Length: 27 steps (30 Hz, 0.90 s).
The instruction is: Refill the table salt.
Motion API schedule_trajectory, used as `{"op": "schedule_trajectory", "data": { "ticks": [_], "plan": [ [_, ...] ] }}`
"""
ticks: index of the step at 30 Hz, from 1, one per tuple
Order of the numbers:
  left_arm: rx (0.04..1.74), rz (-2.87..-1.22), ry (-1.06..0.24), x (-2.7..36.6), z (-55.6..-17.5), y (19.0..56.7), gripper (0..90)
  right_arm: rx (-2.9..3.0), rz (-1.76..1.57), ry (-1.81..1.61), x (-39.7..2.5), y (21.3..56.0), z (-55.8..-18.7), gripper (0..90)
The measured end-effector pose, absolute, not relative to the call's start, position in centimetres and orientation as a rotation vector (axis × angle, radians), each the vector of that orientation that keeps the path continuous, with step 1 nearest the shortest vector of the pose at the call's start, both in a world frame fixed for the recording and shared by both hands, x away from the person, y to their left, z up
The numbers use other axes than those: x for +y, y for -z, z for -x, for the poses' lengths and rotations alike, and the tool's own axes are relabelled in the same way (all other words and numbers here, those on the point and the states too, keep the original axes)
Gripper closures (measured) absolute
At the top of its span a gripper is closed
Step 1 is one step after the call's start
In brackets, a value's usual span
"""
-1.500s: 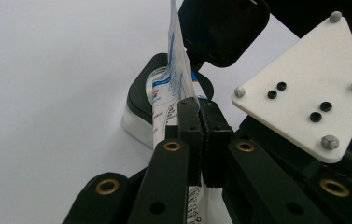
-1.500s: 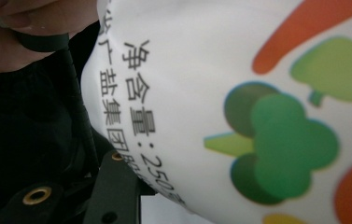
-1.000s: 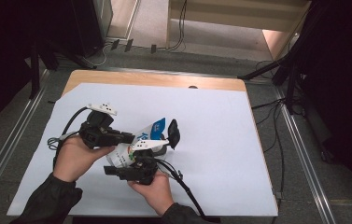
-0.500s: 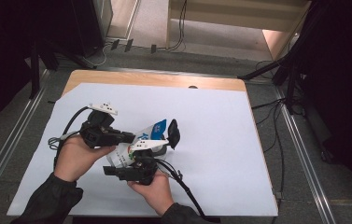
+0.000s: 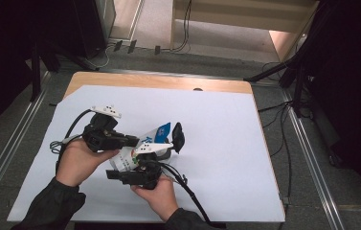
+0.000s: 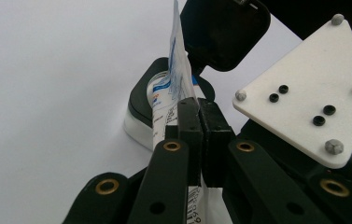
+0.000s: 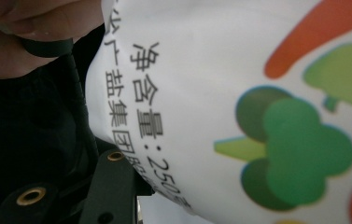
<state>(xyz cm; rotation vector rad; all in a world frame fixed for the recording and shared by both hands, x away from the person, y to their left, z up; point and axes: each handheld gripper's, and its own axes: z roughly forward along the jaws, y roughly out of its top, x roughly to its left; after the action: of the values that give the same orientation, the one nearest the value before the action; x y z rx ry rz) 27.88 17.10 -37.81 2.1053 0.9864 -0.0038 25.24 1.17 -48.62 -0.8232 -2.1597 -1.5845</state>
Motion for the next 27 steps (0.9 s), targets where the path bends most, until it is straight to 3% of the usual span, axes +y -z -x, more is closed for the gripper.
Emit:
{"op": "schedule_trajectory", "data": {
  "ticks": [27],
  "plan": [
    [0.976, -2.095, 0.000, 17.03, -27.86, 37.62, 89.7, -2.140, 0.809, 1.591, 1.03, 48.41, -25.35, 60.0]
  ]
}}
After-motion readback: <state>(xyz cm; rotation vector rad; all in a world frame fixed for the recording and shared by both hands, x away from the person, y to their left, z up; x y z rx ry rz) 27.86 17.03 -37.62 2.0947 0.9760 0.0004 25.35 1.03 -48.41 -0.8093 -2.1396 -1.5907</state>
